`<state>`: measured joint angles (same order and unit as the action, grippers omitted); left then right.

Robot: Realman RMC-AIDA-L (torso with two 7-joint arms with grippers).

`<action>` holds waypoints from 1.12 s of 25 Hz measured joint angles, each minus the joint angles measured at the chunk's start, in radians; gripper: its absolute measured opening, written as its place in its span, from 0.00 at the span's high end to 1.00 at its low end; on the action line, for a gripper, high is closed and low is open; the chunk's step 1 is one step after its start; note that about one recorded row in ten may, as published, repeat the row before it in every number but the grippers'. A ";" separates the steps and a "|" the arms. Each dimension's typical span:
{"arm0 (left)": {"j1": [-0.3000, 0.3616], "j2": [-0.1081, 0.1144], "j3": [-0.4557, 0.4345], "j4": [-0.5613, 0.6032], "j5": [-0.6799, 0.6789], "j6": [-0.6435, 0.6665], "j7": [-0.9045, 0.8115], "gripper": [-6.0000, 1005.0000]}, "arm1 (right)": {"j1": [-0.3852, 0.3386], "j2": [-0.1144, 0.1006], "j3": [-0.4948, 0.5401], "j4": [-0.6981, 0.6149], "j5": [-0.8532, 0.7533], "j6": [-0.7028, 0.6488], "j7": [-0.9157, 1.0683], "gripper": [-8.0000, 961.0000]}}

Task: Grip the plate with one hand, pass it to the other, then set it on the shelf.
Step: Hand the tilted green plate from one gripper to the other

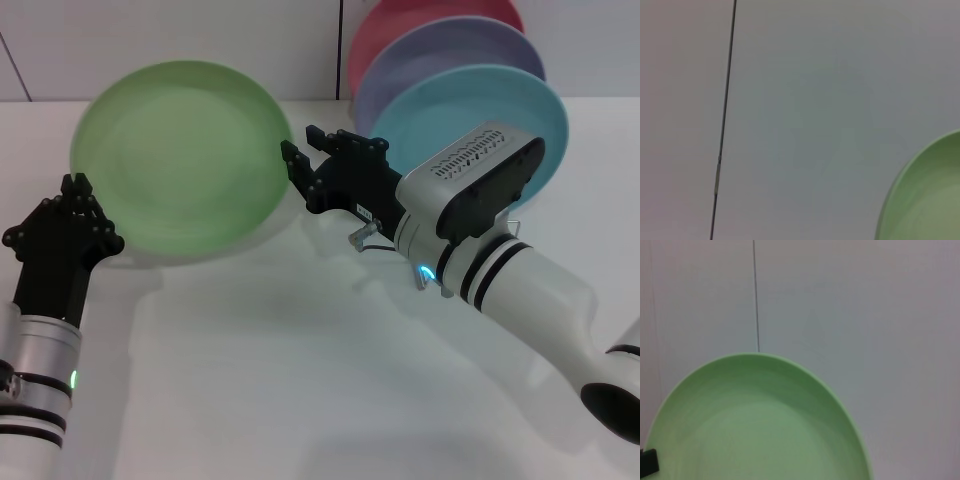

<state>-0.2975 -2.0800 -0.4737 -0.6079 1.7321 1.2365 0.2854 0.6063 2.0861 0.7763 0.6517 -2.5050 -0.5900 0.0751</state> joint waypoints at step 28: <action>-0.002 0.000 0.012 -0.001 0.004 0.014 -0.003 0.96 | 0.034 0.006 -0.007 -0.041 0.007 -0.001 0.008 0.70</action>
<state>-0.2991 -2.0800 -0.4616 -0.6089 1.7361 1.2503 0.2825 0.6401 2.0918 0.7689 0.6106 -2.4982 -0.5907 0.0830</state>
